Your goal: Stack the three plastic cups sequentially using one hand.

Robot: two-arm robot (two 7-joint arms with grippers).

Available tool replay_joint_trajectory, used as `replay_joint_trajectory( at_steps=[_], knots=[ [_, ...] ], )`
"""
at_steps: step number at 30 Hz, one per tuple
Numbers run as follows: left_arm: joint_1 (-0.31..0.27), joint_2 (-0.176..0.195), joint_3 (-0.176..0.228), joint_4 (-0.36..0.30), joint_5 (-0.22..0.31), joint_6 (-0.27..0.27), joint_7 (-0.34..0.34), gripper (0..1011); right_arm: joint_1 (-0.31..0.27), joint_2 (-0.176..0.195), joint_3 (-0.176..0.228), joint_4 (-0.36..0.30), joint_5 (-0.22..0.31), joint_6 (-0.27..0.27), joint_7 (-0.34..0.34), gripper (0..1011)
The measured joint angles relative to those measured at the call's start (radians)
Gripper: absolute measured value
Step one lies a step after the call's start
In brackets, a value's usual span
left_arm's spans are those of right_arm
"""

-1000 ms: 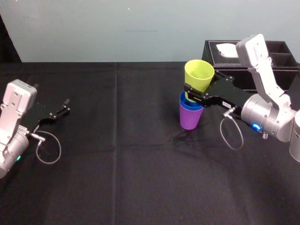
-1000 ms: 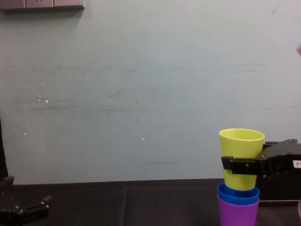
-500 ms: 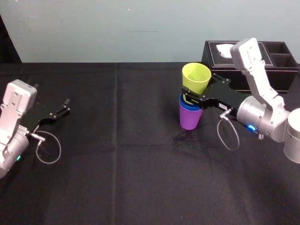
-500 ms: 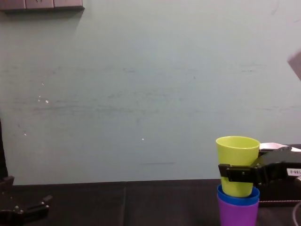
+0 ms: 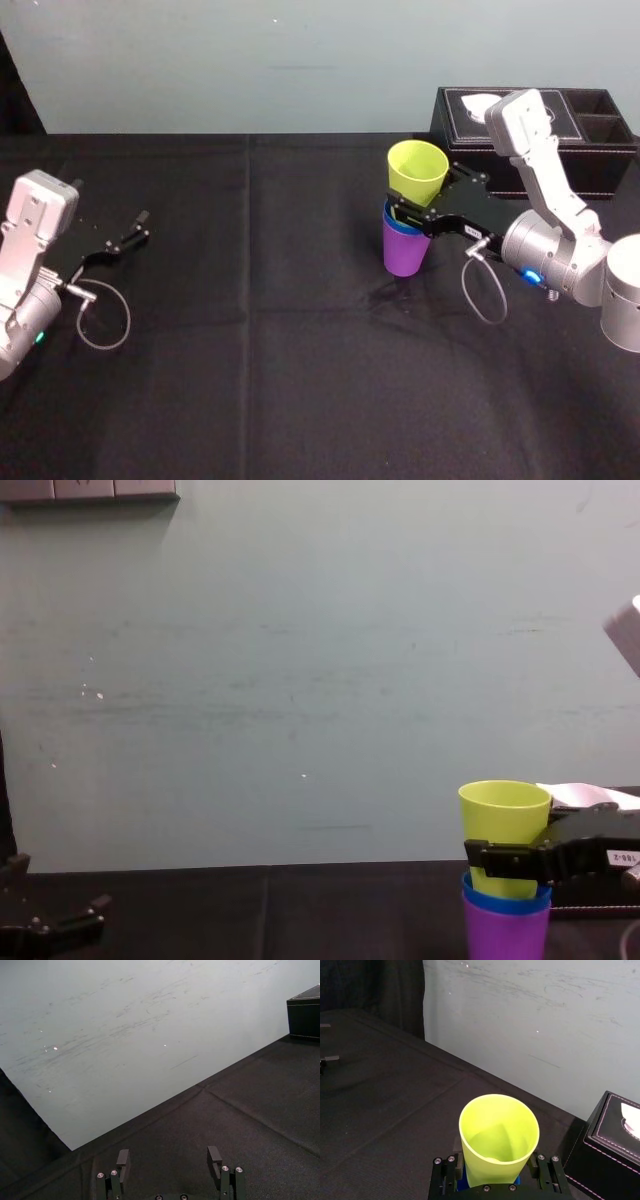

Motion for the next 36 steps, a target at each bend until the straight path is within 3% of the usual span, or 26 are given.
replay_joint_trajectory(
  at_steps=[5, 14, 24, 36],
  knots=[
    [0.000, 0.000, 0.000, 0.000, 0.000, 0.000, 0.000, 1011, 0.000, 0.001, 0.001, -0.002, 0.001, 0.001, 0.000, 768],
    [0.000, 0.000, 0.000, 0.000, 0.000, 0.000, 0.000, 1011, -0.001, 0.002, 0.001, -0.005, 0.003, 0.003, -0.001, 1002],
    [0.000, 0.000, 0.000, 0.000, 0.000, 0.000, 0.000, 1011, -0.001, 0.002, 0.003, -0.006, 0.004, 0.004, -0.001, 1003],
    [0.000, 0.000, 0.000, 0.000, 0.000, 0.000, 0.000, 1012, -0.104, -0.019, 0.123, -0.101, 0.069, 0.026, -0.086, 1002]
  ],
)
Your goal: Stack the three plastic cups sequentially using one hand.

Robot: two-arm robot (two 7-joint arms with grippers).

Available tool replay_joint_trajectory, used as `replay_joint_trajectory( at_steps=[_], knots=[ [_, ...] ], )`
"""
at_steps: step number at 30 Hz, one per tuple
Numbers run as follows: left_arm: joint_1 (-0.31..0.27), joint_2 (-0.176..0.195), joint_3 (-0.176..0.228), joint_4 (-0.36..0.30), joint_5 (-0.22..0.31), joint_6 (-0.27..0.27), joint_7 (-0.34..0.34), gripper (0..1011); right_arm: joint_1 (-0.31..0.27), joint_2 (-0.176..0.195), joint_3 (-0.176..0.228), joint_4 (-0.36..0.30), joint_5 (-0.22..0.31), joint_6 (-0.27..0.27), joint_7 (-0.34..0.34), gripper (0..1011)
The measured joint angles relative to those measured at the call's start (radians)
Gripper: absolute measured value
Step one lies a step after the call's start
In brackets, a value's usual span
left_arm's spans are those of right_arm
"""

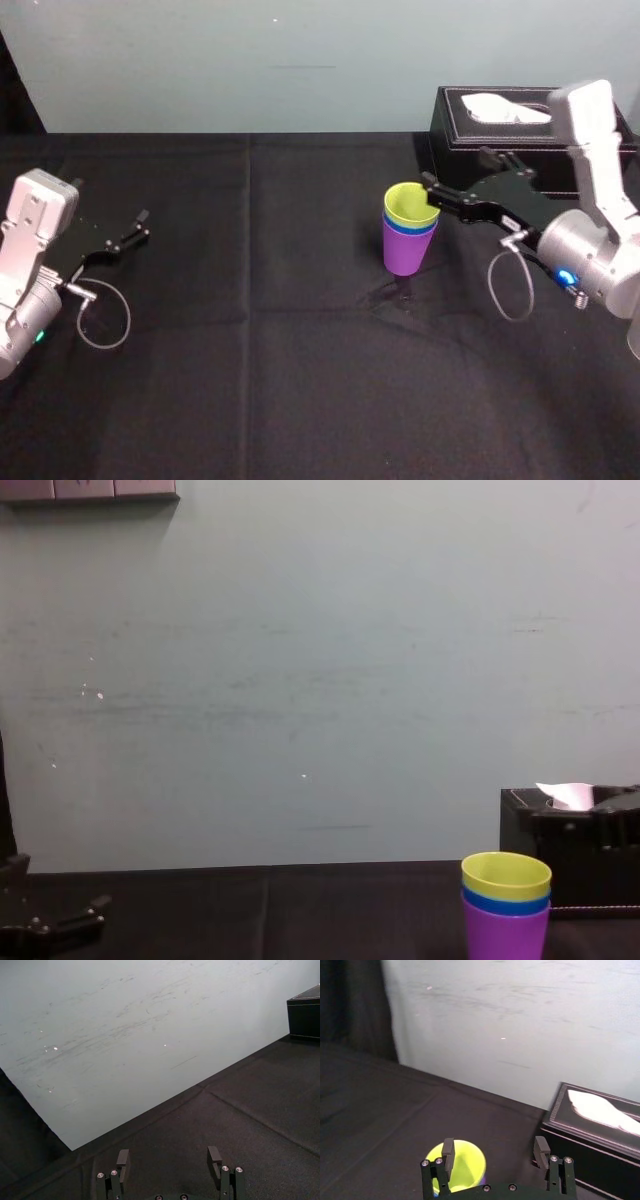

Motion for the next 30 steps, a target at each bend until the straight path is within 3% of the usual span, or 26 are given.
replay_joint_trajectory(
  at_steps=[6, 13, 22, 30],
  knots=[
    [0.000, 0.000, 0.000, 0.000, 0.000, 0.000, 0.000, 1011, -0.056, -0.027, 0.059, -0.036, 0.004, 0.013, -0.082, 1003],
    [0.000, 0.000, 0.000, 0.000, 0.000, 0.000, 0.000, 1011, -0.076, -0.063, 0.096, -0.010, -0.037, 0.030, -0.166, 1003],
    [0.000, 0.000, 0.000, 0.000, 0.000, 0.000, 0.000, 1011, -0.075, -0.085, 0.104, 0.063, -0.090, 0.003, -0.199, 1003],
    [0.000, 0.000, 0.000, 0.000, 0.000, 0.000, 0.000, 1011, -0.075, -0.086, 0.103, 0.072, -0.090, -0.002, -0.183, 1003]
  ],
)
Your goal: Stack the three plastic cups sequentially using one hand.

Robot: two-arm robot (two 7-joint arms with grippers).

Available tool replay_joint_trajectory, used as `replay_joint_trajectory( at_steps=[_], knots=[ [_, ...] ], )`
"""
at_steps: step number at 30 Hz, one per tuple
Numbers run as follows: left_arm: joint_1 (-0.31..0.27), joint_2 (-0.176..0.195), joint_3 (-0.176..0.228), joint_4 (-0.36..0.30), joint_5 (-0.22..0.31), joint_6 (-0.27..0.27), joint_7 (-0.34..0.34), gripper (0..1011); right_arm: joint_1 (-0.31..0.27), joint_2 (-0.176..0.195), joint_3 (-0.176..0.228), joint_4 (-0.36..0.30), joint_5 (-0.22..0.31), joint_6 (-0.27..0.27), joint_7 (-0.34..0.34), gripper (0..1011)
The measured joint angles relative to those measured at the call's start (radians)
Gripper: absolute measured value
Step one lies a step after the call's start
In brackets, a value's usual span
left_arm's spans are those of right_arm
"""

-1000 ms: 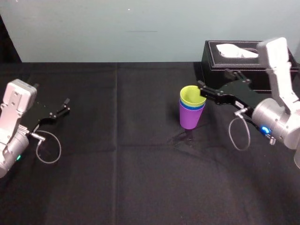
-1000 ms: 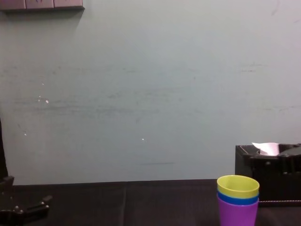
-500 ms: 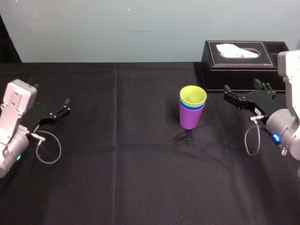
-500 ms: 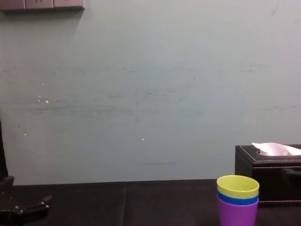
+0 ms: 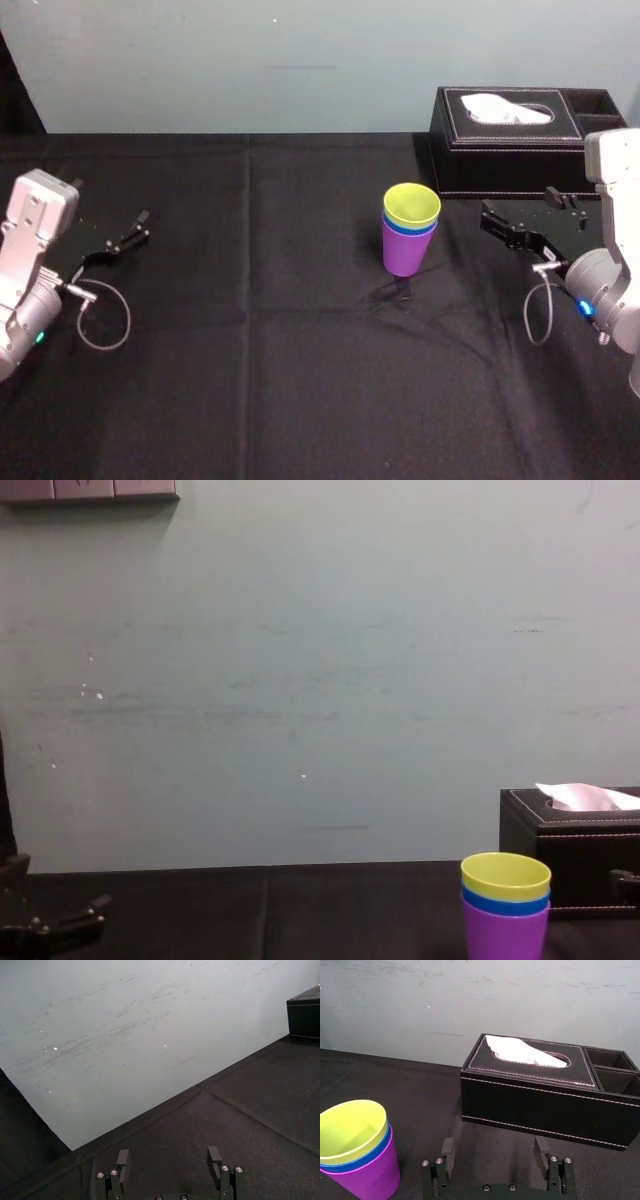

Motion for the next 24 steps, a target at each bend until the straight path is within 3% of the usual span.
replay_joint_trajectory(
  at_steps=[24],
  knots=[
    [0.000, 0.000, 0.000, 0.000, 0.000, 0.000, 0.000, 1011, 0.001, 0.001, -0.001, -0.007, 0.001, 0.002, -0.005, 1003]
  ],
)
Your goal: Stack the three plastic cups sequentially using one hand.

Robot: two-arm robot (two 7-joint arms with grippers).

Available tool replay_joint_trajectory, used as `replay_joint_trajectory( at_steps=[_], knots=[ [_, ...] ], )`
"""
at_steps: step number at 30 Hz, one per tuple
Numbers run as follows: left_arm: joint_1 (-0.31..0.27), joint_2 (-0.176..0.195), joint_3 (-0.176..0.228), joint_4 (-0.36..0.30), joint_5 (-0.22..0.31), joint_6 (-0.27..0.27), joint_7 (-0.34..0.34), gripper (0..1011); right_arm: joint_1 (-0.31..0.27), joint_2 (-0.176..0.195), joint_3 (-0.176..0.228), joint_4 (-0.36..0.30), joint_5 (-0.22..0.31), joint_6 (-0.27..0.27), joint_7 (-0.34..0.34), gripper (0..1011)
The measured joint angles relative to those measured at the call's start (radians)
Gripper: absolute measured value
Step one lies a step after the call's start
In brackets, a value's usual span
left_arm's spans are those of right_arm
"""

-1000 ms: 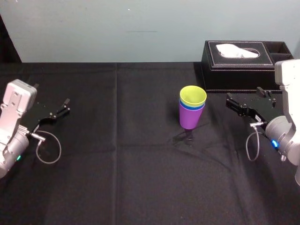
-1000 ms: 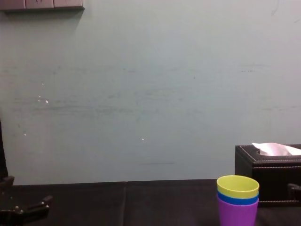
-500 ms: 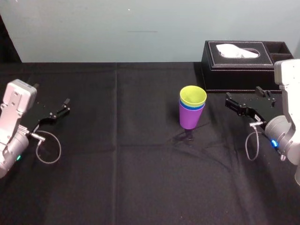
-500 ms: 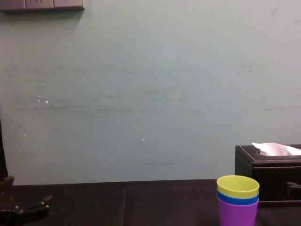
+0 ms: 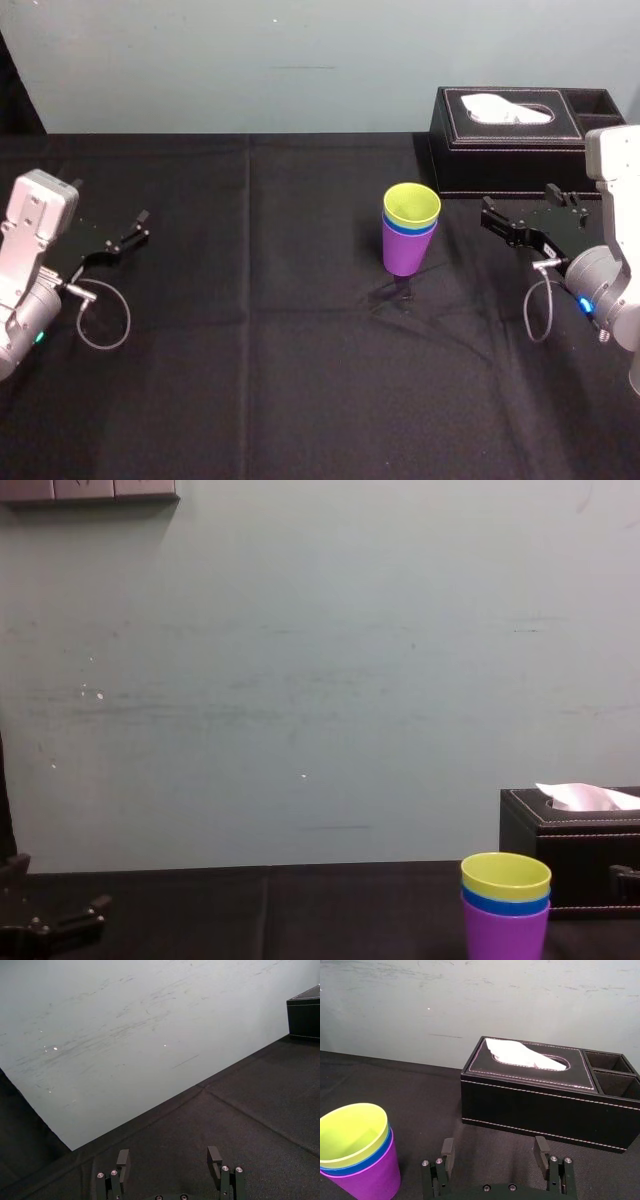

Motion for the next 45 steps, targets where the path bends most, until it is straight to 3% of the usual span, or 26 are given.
replay_joint_trajectory(
  at_steps=[45],
  knots=[
    [0.000, 0.000, 0.000, 0.000, 0.000, 0.000, 0.000, 1011, 0.000, 0.000, 0.000, -0.001, 0.000, 0.000, -0.001, 1003]
  ],
)
